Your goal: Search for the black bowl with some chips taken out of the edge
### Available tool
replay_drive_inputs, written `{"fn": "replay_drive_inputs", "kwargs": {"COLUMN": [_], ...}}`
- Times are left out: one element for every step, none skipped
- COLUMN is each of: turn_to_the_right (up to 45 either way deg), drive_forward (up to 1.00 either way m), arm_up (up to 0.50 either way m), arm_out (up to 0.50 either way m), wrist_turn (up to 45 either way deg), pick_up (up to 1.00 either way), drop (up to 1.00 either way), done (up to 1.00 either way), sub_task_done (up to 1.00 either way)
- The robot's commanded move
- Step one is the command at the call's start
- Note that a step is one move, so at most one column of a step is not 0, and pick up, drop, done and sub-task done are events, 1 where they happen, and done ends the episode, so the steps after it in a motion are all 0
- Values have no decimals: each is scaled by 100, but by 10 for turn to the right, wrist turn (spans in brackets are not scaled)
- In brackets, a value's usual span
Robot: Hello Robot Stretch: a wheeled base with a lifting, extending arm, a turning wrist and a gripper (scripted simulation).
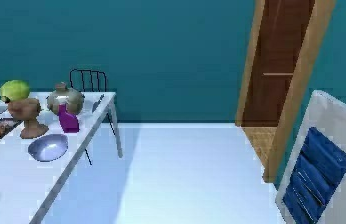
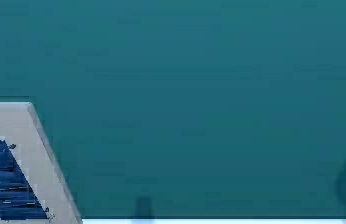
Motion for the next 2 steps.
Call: {"fn": "replay_drive_inputs", "kwargs": {"turn_to_the_right": [-450,-450], "drive_forward": [0,0], "arm_up": [0,0], "arm_out": [0,0], "wrist_turn": [0,0], "pick_up": [0,0], "drop": [0,0], "done": [0,0], "sub_task_done": [0,0]}}
